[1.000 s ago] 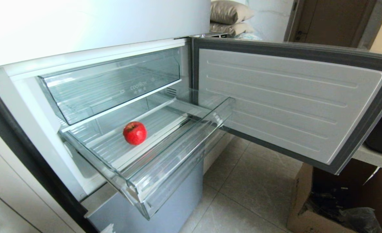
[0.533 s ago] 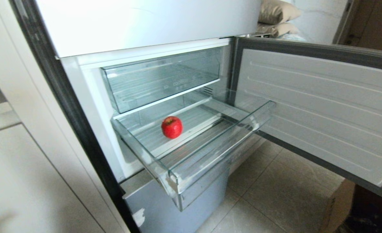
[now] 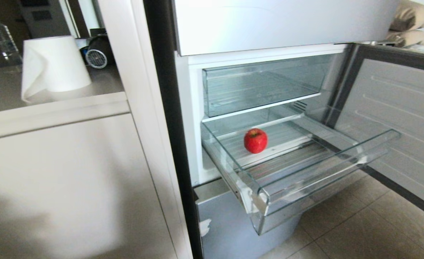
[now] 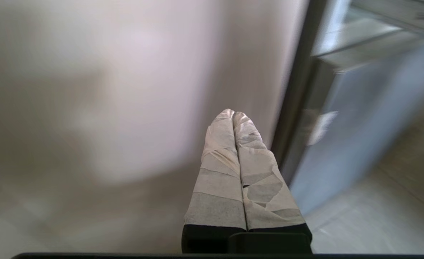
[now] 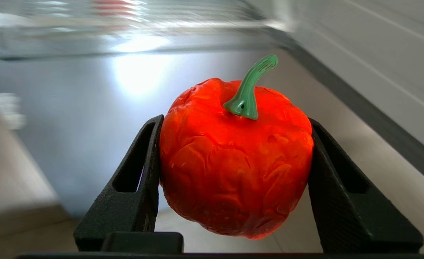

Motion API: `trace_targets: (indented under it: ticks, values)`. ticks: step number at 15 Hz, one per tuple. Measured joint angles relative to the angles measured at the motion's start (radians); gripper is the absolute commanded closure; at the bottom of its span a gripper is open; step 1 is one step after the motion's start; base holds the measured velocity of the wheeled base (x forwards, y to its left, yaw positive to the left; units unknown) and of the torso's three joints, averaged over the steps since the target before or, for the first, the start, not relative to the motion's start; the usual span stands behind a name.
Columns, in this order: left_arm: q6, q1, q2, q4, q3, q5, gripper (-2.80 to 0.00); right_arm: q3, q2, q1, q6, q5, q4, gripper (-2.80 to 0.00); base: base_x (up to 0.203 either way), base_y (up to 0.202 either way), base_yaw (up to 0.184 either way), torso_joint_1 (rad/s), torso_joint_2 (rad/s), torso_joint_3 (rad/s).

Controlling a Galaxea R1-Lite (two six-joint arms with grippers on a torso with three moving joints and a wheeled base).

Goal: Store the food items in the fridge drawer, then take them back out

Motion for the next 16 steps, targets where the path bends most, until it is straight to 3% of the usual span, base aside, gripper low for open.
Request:
trace_targets:
  ticks: [4, 7, 9, 12, 16]
  values:
    - [0.0, 0.0, 0.0, 0.0, 0.0, 0.0, 0.0, 0.0, 0.0, 0.0, 0.001, -0.001, 0.0, 0.0, 0.002, -0.004, 0.167, 0.004, 0.01, 0.004]
    - [0.0, 0.0, 0.0, 0.0, 0.0, 0.0, 0.0, 0.0, 0.001, 0.0, 0.001, -0.002, -0.008, 0.0, 0.001, -0.003, 0.064, 0.004, 0.0, 0.0]
    - [0.0, 0.0, 0.0, 0.0, 0.0, 0.0, 0.0, -0.008, 0.002, 0.0, -0.016, -0.016, -0.107, 0.0, 0.0, 0.0, 0.0, 0.0, 0.0, 0.0]
    - [0.0, 0.0, 0.0, 0.0, 0.0, 0.0, 0.0, -0.11, 0.067, 0.0, -0.023, -0.068, -0.186, 0.0, 0.0, 0.0, 0.0, 0.0, 0.0, 0.0]
    - [0.0, 0.0, 0.0, 0.0, 0.0, 0.0, 0.0, -0.296, 0.358, 0.001, 0.008, -0.08, -0.206, 0.0, 0.0, 0.0, 0.0, 0.0, 0.0, 0.0]
